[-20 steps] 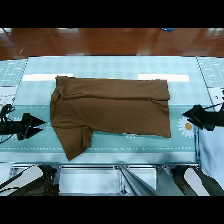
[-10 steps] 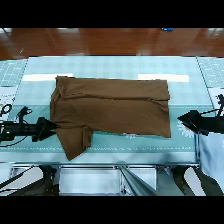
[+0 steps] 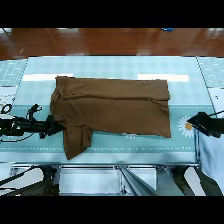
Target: Fold the shirts.
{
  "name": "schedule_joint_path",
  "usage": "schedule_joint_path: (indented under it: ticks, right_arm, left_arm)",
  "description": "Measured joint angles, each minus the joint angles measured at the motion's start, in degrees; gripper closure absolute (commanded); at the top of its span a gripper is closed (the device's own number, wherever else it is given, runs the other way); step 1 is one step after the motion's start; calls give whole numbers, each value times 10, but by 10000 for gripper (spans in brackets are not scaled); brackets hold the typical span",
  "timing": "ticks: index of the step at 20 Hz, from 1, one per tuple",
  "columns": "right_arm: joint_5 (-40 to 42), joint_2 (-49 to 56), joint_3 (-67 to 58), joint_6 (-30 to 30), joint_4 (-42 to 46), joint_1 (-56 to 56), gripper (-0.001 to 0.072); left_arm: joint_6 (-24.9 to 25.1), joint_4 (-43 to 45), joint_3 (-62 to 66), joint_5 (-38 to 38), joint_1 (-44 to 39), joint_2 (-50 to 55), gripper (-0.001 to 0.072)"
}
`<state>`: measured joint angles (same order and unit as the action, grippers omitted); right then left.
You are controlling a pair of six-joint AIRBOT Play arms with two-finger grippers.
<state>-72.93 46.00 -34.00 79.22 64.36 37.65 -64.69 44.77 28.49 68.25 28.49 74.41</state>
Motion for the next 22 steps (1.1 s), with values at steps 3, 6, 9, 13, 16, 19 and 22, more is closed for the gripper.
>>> schedule_joint_path:
  ticks: [3, 6, 9, 13, 16, 19, 22]
  right_arm:
    - [-16, 0, 37, 7, 11, 8, 295]
    - [-20, 6, 76, 8, 20, -16, 295]
    - [-16, 31, 92, 5, 11, -35, 295]
    - [12, 86, 99, -18, -37, -44, 295]
    - [46, 137, 101, -50, -103, -58, 295]
    - [70, 190, 101, -60, -155, -99, 327]
    - [107, 226, 87, -75, -183, -141, 693]
  left_arm:
    - [0, -2, 3, 9, 5, 1, 683]
    - [5, -4, 5, 10, 7, 1, 683]
    - [9, -6, 5, 2, 7, 1, 683]
    - [11, -7, 5, -6, 7, 1, 683]
    - [11, -10, 5, -16, 7, 1, 683]
    - [11, -11, 5, -23, 7, 1, 683]
    - [11, -11, 7, -28, 7, 1, 683]
